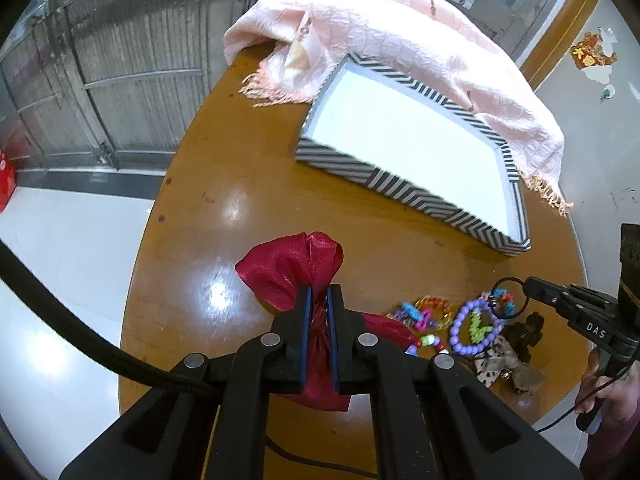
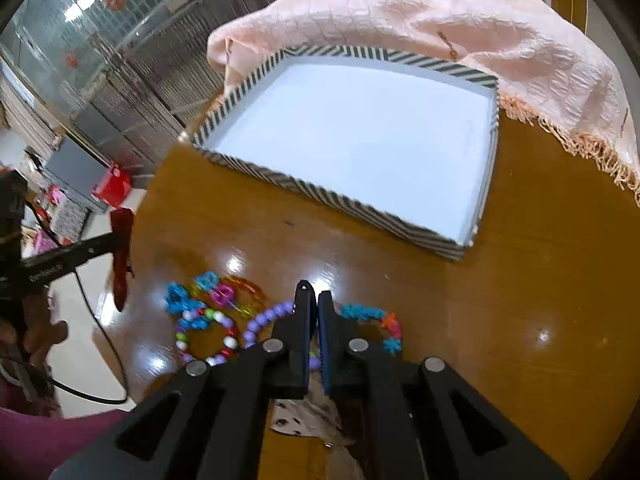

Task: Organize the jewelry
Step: 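Lift the red bow with the left tool while the right tool carries the hair tie to the tray, then lower the bow into the tray and open the left tool while the right tool releases the hair tie, then withdraw both tools from the tray back to the bracelets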

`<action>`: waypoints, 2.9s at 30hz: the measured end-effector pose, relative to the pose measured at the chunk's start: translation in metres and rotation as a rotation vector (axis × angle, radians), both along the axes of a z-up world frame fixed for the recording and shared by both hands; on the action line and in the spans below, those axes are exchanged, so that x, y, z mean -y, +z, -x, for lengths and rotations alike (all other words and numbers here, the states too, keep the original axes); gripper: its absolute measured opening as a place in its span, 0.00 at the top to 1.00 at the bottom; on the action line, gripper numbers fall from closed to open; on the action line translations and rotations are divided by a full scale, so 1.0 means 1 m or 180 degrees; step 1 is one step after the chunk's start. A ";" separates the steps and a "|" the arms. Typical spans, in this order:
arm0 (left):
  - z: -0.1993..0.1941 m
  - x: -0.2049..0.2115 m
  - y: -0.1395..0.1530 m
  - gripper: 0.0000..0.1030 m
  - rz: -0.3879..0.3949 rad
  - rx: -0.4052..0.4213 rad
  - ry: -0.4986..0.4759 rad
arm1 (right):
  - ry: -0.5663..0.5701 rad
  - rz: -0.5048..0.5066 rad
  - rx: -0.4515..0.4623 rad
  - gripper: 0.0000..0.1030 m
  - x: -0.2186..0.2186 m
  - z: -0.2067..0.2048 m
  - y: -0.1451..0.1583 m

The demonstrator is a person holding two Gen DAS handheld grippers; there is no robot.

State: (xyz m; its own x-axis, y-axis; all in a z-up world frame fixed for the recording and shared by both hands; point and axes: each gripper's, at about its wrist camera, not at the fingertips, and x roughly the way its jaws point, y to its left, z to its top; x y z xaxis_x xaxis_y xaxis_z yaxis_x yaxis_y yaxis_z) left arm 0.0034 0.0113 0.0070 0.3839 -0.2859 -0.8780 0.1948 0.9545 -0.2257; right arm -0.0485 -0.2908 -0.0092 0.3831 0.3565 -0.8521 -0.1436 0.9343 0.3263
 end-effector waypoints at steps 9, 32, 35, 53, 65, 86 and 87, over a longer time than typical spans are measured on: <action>-0.043 0.032 0.032 0.98 -0.0074 0.0310 -0.0273 | -0.0055 -0.0122 0.0415 0.96 -0.013 -0.046 0.038; -0.173 0.085 -0.054 0.98 -0.0402 -0.0216 -0.0371 | -0.0174 -0.0450 -0.0209 0.96 -0.053 -0.167 -0.054; -0.160 0.078 -0.056 0.98 -0.0330 -0.0302 -0.0369 | -0.0068 -0.0454 -0.0312 0.96 -0.058 -0.161 -0.062; -0.095 0.064 -0.025 0.74 -0.0425 0.0029 -0.0174 | -0.0099 -0.0069 0.0128 0.64 -0.054 -0.119 -0.011; -0.049 0.055 0.002 0.74 -0.0428 0.0205 -0.0102 | -0.0156 0.0358 0.0532 0.43 -0.043 -0.046 0.031; 0.026 0.034 0.011 0.74 -0.0572 0.0431 -0.0164 | -0.0102 0.0452 0.0535 0.42 -0.056 0.030 0.039; 0.028 0.034 0.010 0.74 -0.0574 0.0434 -0.0172 | -0.0089 0.0461 0.0528 0.42 -0.057 0.032 0.038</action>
